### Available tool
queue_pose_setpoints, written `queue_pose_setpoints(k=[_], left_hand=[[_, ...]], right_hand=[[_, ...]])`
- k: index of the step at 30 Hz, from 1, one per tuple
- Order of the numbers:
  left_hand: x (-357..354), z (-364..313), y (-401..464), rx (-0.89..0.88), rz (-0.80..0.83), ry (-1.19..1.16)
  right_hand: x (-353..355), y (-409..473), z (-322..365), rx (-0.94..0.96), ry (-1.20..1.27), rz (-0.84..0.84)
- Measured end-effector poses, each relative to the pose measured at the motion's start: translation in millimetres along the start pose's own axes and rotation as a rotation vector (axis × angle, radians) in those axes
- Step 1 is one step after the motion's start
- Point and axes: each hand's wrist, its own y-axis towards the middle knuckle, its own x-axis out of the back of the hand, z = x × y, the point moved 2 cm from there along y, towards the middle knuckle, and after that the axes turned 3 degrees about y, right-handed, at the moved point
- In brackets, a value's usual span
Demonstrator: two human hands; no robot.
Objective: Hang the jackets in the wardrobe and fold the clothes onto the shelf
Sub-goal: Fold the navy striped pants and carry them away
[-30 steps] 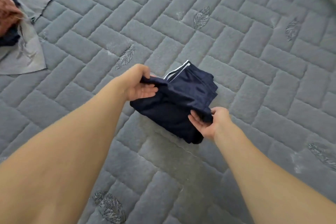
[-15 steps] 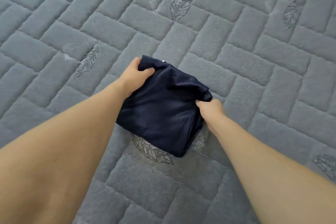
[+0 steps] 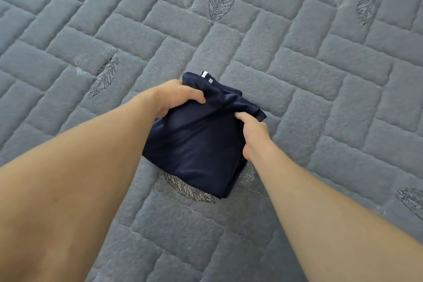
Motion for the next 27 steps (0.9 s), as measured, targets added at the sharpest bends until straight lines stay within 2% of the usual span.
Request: queue_pose_setpoints(k=[4,11,18,27], left_hand=[[-15,-15,-41,-0.002,0.061,-0.048],[-60,-56,-158,-0.039,0.315,-0.126],[-113,-136,-323,-0.244,0.469,-0.044],[-220,-232,-580,-0.537,0.737,0.078]], right_hand=[[21,-30,6,-0.088,0.071,0.22],[85,-133,42,0.086,0.136,0.488],[180,-304,80,0.27,0.287,0.405],[332,-582,112,0.668,0.516,0.329]])
